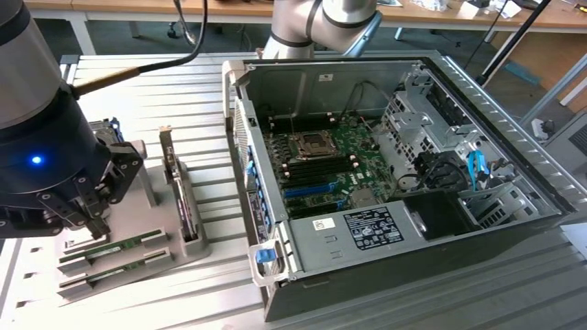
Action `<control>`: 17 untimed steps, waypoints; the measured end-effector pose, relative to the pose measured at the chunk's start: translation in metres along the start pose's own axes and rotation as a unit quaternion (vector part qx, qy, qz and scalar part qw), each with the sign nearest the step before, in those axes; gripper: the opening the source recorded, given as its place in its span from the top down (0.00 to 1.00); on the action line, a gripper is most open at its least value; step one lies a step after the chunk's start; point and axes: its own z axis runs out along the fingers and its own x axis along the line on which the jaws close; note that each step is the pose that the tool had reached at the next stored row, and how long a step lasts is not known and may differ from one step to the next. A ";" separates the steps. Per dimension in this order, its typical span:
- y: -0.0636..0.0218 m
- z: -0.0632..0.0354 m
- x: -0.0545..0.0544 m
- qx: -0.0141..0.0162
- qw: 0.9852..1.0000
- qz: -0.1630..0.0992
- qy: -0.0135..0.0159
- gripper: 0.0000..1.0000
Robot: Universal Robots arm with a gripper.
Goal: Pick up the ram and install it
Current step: 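Pick up the ram and move it above insertion slot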
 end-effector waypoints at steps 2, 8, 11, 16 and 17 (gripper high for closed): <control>0.0000 0.0002 0.000 0.000 1.000 -0.025 0.000 0.89; 0.0000 0.0007 0.000 -0.001 0.996 -0.095 -0.001 0.89; 0.0000 0.0010 0.000 -0.002 0.993 -0.117 -0.001 0.89; 0.0000 0.0014 0.000 -0.002 0.987 -0.159 -0.002 0.89; 0.0000 0.0015 0.000 -0.003 0.986 -0.166 -0.002 0.89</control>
